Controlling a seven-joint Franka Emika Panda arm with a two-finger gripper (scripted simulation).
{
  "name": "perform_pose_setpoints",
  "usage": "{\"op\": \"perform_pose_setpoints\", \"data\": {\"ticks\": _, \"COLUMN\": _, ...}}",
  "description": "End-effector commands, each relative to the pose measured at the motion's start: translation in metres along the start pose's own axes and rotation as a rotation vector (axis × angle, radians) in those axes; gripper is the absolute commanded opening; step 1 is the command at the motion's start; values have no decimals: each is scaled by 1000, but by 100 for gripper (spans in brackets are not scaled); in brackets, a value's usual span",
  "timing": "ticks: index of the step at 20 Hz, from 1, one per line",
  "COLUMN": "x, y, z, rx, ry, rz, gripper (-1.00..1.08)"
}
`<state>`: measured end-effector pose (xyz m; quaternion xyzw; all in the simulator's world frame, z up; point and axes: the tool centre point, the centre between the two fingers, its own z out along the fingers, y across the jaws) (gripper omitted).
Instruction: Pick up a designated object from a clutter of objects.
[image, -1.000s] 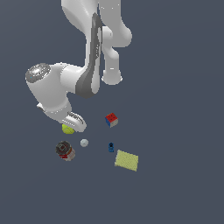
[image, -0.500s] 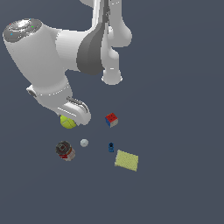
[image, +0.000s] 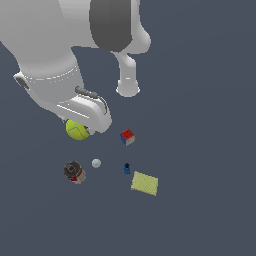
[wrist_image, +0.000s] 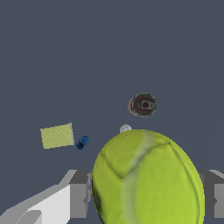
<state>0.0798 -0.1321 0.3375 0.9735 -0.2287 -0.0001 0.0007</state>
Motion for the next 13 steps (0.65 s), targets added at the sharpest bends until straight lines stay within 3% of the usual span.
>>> {"op": "perform_pose_setpoints", "data": {"ticks": 1, "x": 2, "y": -7, "z": -15, "rx": 0, "ry": 0, "rz": 0, "gripper": -100}}
{"op": "perform_pose_setpoints", "data": {"ticks": 13, "x": 7, "y": -19, "z": -38, "rx": 1, "ry": 0, "rz": 0, "gripper": -100}}
